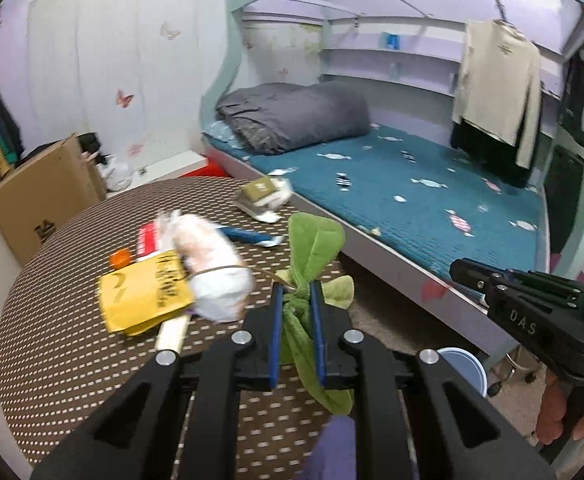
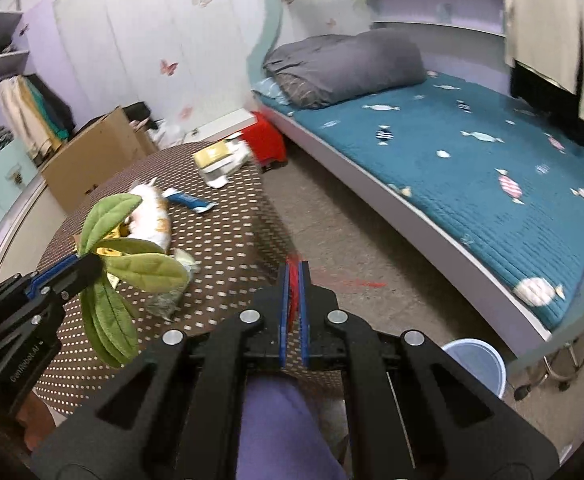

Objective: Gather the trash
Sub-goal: 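Carry the green plush toy and red string toward the blue bin, then open both grippers over the blue bin to drop the items, then turn both tools back toward the table, then grasp the striped snack wrapper with the right gripper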

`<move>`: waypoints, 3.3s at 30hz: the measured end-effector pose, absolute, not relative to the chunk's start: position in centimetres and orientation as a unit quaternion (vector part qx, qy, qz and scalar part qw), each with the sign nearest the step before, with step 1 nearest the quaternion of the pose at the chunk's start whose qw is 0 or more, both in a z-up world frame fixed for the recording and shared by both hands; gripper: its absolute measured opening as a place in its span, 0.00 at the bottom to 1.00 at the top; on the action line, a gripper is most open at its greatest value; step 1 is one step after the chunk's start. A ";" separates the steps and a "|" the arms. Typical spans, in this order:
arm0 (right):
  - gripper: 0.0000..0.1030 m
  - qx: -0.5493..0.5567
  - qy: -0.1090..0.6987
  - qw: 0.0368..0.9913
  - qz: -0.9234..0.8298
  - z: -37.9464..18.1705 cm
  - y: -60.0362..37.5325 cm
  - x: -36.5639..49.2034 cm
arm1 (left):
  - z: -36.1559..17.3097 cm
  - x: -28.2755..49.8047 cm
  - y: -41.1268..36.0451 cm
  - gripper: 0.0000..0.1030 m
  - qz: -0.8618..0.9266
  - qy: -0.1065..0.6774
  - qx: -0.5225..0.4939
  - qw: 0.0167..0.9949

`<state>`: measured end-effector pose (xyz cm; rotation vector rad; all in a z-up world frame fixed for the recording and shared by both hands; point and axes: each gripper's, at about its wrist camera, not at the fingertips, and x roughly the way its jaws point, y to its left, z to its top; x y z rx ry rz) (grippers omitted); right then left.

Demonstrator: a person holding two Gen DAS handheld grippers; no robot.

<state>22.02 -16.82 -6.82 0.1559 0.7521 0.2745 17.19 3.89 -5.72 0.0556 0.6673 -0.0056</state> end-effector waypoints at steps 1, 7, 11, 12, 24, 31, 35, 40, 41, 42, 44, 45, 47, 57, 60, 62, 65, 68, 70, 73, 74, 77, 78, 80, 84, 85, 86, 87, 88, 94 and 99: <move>0.04 0.080 0.365 0.919 0.127 -6.8 -17.6 21.7 | -5.8 17.3 3.2 0.13 -0.009 0.328 0.030 0.944; 0.04 0.098 0.363 0.922 0.089 -7.1 -21.3 20.6 | -6.3 18.1 -1.0 0.13 -0.056 0.330 0.050 0.941; 0.04 0.111 0.374 0.919 0.060 -8.1 -24.0 20.0 | -7.2 18.4 -3.2 0.13 -0.080 0.340 0.059 0.935; 0.04 0.111 0.376 0.918 0.052 -8.4 -24.6 19.8 | -7.6 18.6 -3.9 0.13 -0.087 0.345 0.061 0.933; 0.05 0.148 0.414 0.896 -0.069 -12.1 -33.8 16.2 | -12.1 20.4 -14.1 0.13 -0.193 0.399 0.110 0.890; 0.05 0.173 0.417 0.879 -0.154 -13.3 -38.7 13.3 | -13.9 19.7 -20.8 0.44 -0.255 0.393 0.168 0.867; 0.05 0.173 0.416 0.874 -0.184 -13.4 -40.0 12.3 | -14.0 18.7 -22.2 0.68 -0.273 0.374 0.183 0.867; 0.06 0.168 0.427 0.868 -0.188 -14.1 -39.8 11.6 | -14.2 18.8 -22.0 0.68 -0.267 0.380 0.186 0.866; 0.06 0.167 0.432 0.867 -0.186 -14.3 -39.6 11.7 | -14.2 18.9 -21.9 0.68 -0.265 0.381 0.185 0.866; 0.08 0.167 0.435 0.865 -0.186 -14.3 -39.4 11.8 | -14.1 19.0 -21.6 0.68 -0.262 0.383 0.183 0.867; 0.30 0.167 0.432 0.865 -0.191 -14.4 -39.1 12.0 | -14.0 19.1 -21.3 0.68 -0.257 0.383 0.181 0.869; 0.55 0.161 0.426 0.869 -0.192 -14.2 -38.7 11.9 | -13.8 19.1 -20.9 0.68 -0.254 0.381 0.179 0.870; 0.58 0.150 0.423 0.873 -0.193 -13.8 -38.1 12.1 | -13.6 19.1 -20.4 0.68 -0.250 0.380 0.176 0.873; 0.58 0.132 0.405 0.889 -0.165 -11.5 -35.0 12.9 | -11.7 18.8 -16.6 0.70 -0.222 0.371 0.156 0.888; 0.58 0.124 0.400 0.895 -0.150 -10.7 -33.5 13.5 | -10.8 18.4 -15.0 0.71 -0.211 0.360 0.146 0.897; 0.58 0.116 0.395 0.901 -0.137 -10.1 -32.2 14.0 | -10.1 18.1 -13.7 0.72 -0.202 0.353 0.138 0.903; 0.58 0.100 0.388 0.910 -0.109 -9.1 -29.8 14.9 | -8.9 17.6 -11.5 0.75 -0.183 0.339 0.125 0.914; 0.60 0.085 0.382 0.917 -0.078 -8.3 -27.0 16.0 | -7.7 17.1 -8.6 0.77 -0.154 0.326 0.110 0.926; 0.62 0.077 0.380 0.920 -0.059 -8.0 -25.4 16.6 | -7.1 17.0 -7.1 0.77 -0.138 0.322 0.101 0.931; 0.64 0.066 0.380 0.922 -0.024 -7.5 -22.4 17.5 | -6.4 16.8 -4.2 0.78 -0.105 0.317 0.085 0.939; 0.64 0.060 0.380 0.923 -0.008 -7.3 -21.1 17.9 | -6.2 16.7 -3.3 0.79 -0.094 0.316 0.080 0.941; 0.66 0.044 0.380 0.924 0.021 -7.1 -18.3 18.7 | -6.0 16.5 -0.5 0.80 -0.064 0.316 0.063 0.945; 0.67 0.039 0.381 0.923 0.032 -7.0 -17.2 19.0 | -6.0 16.4 0.4 0.80 -0.054 0.317 0.059 0.945; 0.68 0.031 0.384 0.922 0.047 -7.0 -15.6 19.4 | -6.0 16.4 1.9 0.80 -0.035 0.319 0.054 0.946; 0.69 0.018 0.393 0.916 0.085 -7.2 -11.9 20.3 | -6.1 16.3 5.9 0.81 0.007 0.326 0.035 0.945; 0.69 0.015 0.393 0.915 0.090 -7.2 -11.3 20.4 | -6.2 16.3 6.9 0.81 0.018 0.328 0.029 0.944; 0.69 0.010 0.395 0.914 0.097 -7.3 -10.4 20.6 | -6.2 16.2 7.8 0.81 0.028 0.329 0.023 0.944; 0.70 0.006 0.396 0.912 0.105 -7.4 -9.6 20.8 | -6.3 16.0 8.5 0.81 0.036 0.329 0.019 0.943; 0.70 0.004 0.398 0.911 0.111 -7.4 -9.1 20.9 | -6.3 16.0 9.1 0.81 0.043 0.330 0.016 0.943; 0.71 -0.014 0.420 0.896 0.144 -8.8 -5.2 22.6 | -7.0 15.5 13.6 0.81 0.082 0.341 -0.007 0.936; 0.71 -0.027 0.433 0.887 0.156 -9.9 -2.9 24.1 | -7.9 15.6 16.4 0.82 0.104 0.358 -0.024 0.928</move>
